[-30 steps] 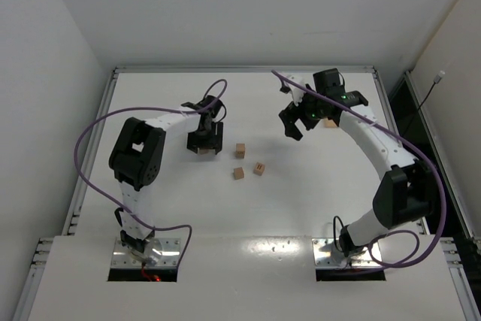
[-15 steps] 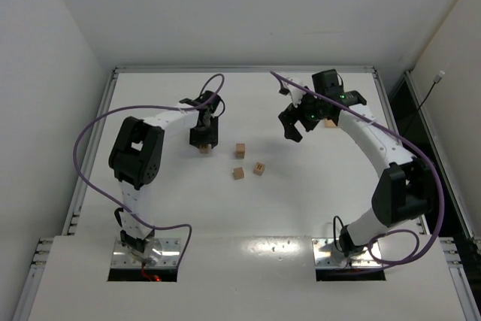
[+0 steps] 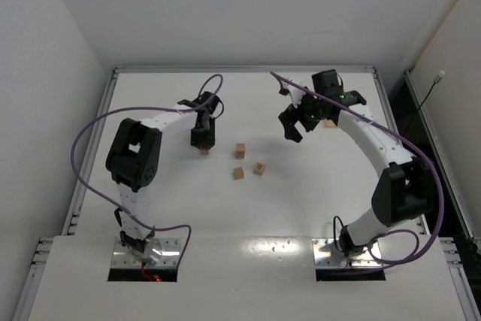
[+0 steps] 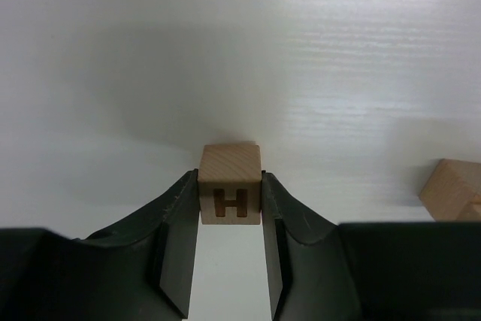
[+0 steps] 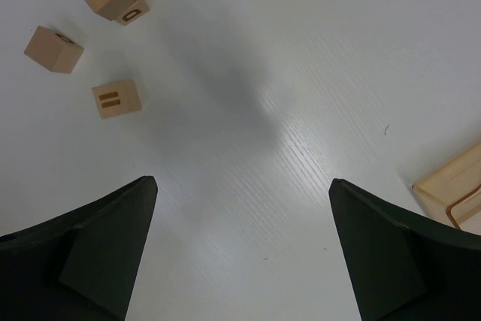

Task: Build the wood block tower

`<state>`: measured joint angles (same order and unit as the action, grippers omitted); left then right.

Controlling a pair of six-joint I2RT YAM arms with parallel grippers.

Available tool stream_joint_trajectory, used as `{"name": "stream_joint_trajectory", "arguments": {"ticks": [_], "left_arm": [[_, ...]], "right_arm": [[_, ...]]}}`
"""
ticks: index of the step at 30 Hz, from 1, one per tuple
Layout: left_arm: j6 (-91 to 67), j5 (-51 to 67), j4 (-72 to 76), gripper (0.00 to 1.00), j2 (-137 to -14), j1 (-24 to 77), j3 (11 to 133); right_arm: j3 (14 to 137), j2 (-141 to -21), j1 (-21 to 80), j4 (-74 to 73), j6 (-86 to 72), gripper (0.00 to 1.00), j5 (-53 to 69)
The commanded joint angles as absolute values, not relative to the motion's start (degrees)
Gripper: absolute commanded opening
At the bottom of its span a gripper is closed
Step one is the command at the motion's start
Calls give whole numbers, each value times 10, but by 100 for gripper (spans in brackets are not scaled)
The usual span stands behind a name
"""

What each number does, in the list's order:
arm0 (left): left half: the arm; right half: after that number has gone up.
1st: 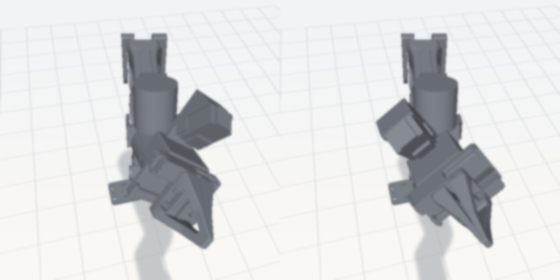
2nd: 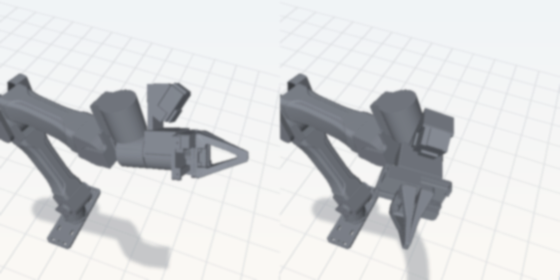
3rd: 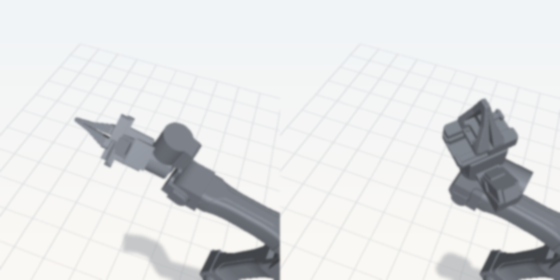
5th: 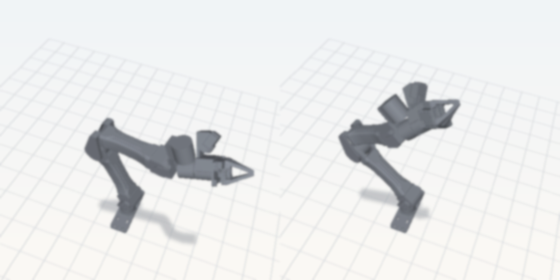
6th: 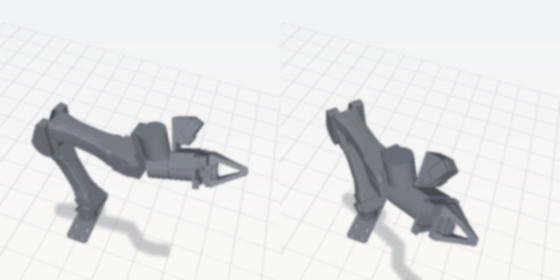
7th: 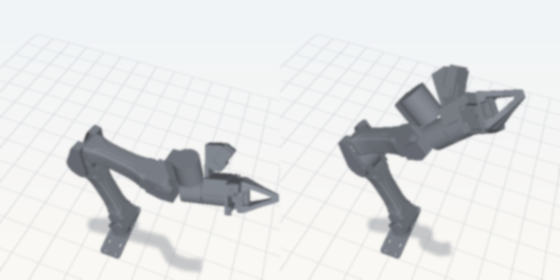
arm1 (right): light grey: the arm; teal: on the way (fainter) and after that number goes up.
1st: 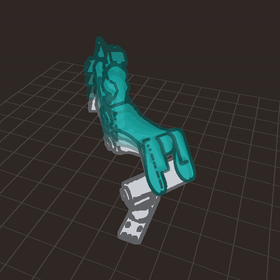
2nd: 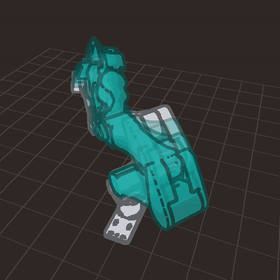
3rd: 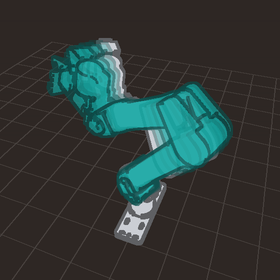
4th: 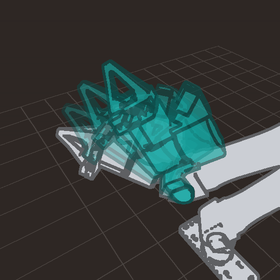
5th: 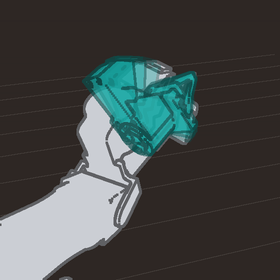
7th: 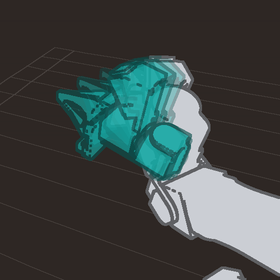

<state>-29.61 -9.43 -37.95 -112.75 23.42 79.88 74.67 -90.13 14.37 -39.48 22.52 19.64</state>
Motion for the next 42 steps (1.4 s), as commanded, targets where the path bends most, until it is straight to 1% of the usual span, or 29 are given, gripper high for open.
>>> {"name": "stream_joint_trajectory", "arguments": {"ticks": [1,5,9,13,15,16,18,19,22,29,33,34,35,37,42], "left_arm": [[-297,-99,-374,0,-1057,229,784],[-297,-112,-374,0,-991,247,771],[-297,-107,-390,0,-960,261,784],[-260,-27,-436,0,-961,267,826],[-244,-2,-436,0,-961,282,832],[-207,34,-436,0,-961,290,832],[-144,64,-431,0,-955,297,832],[-113,118,-431,0,-955,297,832],[-34,155,-444,0,-962,297,851],[68,132,-546,0,-1079,302,1005],[116,116,-555,0,-1096,318,1030],[116,104,-576,0,-1106,328,1044],[116,68,-586,0,-1117,333,1058],[116,61,-610,0,-1146,333,1091],[121,34,-610,0,-1151,351,1097]], "right_arm": [[756,-900,146,-388,230,95,213],[751,-894,146,-388,224,95,213],[751,-894,146,-401,219,95,213],[756,-901,151,-410,219,94,220],[761,-895,151,-416,219,94,220],[761,-895,151,-416,219,94,215],[761,-888,151,-416,219,94,209],[755,-882,151,-416,219,94,209],[750,-876,151,-416,219,94,209],[744,-876,151,-416,219,94,209],[750,-882,151,-416,224,93,209],[750,-888,151,-416,224,93,209],[750,-888,151,-416,224,93,209],[750,-895,137,-410,207,93,204],[742,-890,125,-396,196,93,192]]}}
